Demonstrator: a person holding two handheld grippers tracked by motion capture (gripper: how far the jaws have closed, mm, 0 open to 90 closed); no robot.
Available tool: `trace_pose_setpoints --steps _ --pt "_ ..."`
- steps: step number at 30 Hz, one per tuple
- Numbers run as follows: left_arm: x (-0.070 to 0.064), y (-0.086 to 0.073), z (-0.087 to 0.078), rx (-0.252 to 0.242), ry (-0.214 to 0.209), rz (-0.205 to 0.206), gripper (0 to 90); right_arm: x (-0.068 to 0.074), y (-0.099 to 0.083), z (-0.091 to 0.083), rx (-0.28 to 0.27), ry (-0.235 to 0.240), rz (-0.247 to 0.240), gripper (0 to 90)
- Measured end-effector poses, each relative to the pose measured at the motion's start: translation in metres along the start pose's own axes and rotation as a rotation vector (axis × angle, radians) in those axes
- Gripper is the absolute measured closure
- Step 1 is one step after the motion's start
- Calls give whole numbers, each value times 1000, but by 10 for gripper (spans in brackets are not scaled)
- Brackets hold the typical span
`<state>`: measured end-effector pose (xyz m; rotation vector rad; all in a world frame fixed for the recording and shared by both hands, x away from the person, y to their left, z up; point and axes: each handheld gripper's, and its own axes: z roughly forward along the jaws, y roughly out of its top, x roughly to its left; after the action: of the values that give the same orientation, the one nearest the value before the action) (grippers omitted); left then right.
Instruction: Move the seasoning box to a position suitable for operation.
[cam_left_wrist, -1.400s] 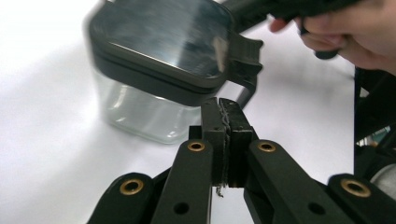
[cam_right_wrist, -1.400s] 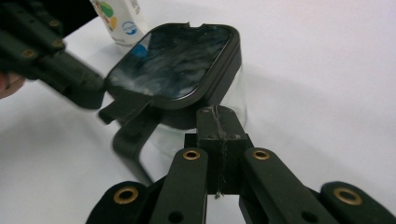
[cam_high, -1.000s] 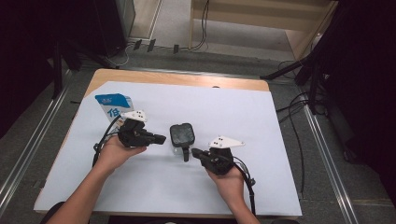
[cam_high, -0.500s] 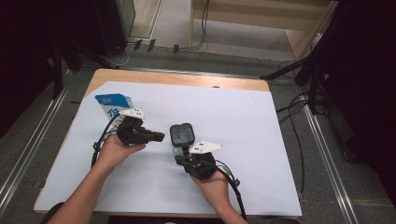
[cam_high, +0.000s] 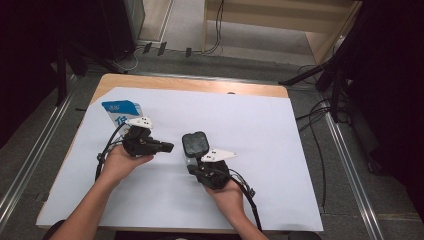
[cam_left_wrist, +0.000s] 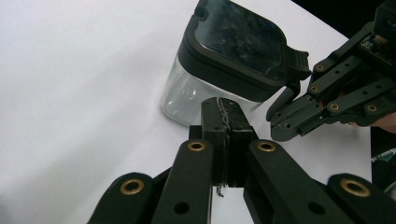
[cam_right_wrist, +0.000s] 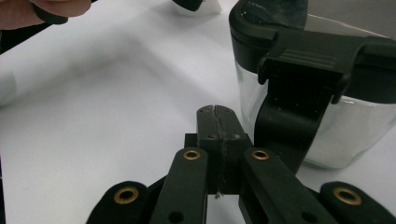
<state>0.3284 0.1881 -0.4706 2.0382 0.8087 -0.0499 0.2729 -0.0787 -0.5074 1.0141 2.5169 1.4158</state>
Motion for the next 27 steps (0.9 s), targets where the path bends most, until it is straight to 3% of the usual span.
trace_pose_setpoints --steps 12,21,27 --pt "5 1 2 -5 21 -7 900 -15 -2 -12 -7 -28 46 900" --pt "4 4 16 8 15 5 900 -28 -4 -25 -19 -57 77 900" --pt "4 5 27 5 16 -10 900 -37 -5 -32 -21 -74 100 900"
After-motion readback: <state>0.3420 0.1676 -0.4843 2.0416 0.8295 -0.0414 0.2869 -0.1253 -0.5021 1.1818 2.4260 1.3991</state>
